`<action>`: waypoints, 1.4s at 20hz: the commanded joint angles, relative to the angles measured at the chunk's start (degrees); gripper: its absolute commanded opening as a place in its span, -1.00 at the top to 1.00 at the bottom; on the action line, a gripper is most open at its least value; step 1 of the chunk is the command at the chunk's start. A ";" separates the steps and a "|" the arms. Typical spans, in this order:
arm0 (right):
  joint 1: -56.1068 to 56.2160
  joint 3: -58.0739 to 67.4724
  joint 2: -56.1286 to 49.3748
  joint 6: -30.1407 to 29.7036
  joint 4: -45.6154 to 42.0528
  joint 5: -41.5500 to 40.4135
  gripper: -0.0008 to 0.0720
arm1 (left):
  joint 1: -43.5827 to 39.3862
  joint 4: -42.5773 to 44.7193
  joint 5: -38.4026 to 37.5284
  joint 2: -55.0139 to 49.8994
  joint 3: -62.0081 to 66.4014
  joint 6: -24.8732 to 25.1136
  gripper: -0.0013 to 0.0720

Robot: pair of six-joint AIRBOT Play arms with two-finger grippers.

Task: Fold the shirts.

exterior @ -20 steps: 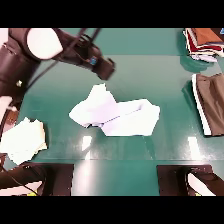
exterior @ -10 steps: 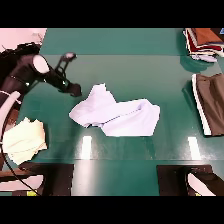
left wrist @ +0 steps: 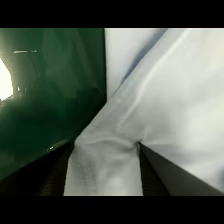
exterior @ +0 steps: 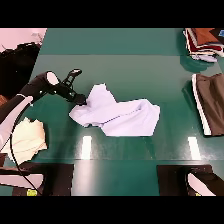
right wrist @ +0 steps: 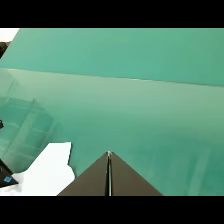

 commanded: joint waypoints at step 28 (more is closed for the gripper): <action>12.17 -32.83 -31.78 -0.66 10.38 -9.55 -0.20 | 0.07 2.95 -5.20 12.57 16.37 -0.92 0.88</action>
